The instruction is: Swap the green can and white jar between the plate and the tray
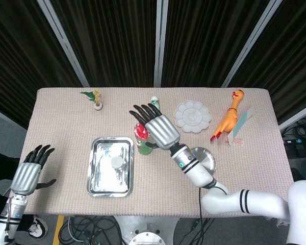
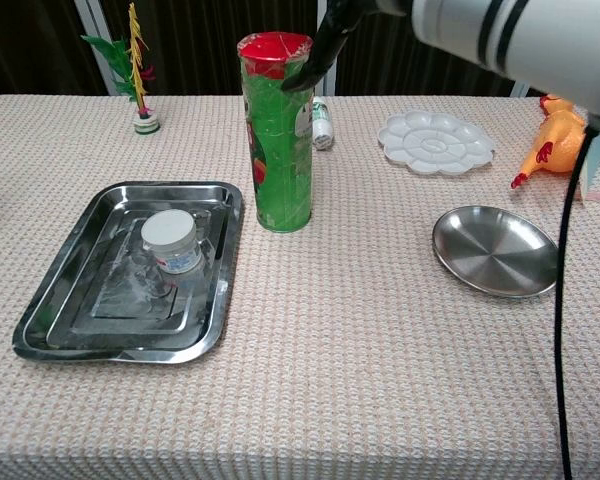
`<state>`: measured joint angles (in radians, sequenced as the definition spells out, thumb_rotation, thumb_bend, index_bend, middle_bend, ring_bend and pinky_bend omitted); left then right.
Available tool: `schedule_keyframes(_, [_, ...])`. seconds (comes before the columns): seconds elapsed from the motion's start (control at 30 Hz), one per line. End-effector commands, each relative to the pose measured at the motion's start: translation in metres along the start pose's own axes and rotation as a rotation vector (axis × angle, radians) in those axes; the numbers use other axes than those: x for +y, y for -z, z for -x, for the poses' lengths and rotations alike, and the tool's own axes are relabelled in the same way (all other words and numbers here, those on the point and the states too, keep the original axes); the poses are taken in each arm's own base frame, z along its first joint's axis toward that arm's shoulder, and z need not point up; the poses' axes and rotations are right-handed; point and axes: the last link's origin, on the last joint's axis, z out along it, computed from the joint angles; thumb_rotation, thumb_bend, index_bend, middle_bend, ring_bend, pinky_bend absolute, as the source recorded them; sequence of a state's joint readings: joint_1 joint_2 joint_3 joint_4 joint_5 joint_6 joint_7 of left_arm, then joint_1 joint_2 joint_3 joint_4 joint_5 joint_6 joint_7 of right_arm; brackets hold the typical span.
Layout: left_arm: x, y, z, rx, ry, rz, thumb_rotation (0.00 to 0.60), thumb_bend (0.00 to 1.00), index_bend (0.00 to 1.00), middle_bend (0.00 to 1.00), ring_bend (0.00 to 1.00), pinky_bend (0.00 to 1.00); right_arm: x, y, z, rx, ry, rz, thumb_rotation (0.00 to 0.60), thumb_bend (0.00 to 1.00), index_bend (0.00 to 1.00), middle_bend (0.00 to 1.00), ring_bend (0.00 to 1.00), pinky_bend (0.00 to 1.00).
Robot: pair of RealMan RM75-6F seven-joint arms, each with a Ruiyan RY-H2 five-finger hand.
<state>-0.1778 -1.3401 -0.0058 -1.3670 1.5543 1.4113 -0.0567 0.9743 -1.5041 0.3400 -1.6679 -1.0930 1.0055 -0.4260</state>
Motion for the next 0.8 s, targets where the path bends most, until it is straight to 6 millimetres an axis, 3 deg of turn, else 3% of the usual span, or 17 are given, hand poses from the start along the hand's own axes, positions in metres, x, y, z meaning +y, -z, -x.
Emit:
schedule_keyframes(0.03, [0.008, -0.004, 0.001, -0.011, 0.012, 0.029, 0.6, 0.06, 0.1, 0.06, 0.0, 0.15, 0.026, 0.036, -0.027, 0.081, 0.038, 0.046, 0.6, 0.07, 0.0, 0.0, 0.0, 0.0])
schedule_keyframes(0.17, [0.029, -0.013, 0.002, -0.019, 0.031, 0.103, 0.6, 0.06, 0.1, 0.06, 0.0, 0.15, 0.062, 0.082, -0.045, 0.136, 0.043, 0.133, 0.6, 0.07, 0.0, 0.0, 0.0, 0.0])
schedule_keyframes(0.37, [0.063, -0.027, 0.004, -0.035, 0.031, 0.207, 0.6, 0.06, 0.1, 0.06, 0.0, 0.16, 0.101, 0.15, -0.063, 0.195, 0.03, 0.234, 0.6, 0.06, 0.0, 0.0, 0.0, 0.0])
schedule_keyframes(0.57, [0.097, -0.048, 0.01, -0.075, 0.019, 0.312, 0.6, 0.06, 0.1, 0.06, 0.0, 0.16, 0.126, 0.221, -0.074, 0.218, 0.053, 0.336, 0.6, 0.06, 0.0, 0.0, 0.0, 0.0])
schedule_keyframes(0.8, [0.129, -0.08, 0.021, -0.155, -0.028, 0.392, 0.6, 0.07, 0.1, 0.07, 0.0, 0.18, 0.14, 0.269, -0.075, 0.243, 0.04, 0.403, 0.6, 0.06, 0.0, 0.0, 0.0, 0.0])
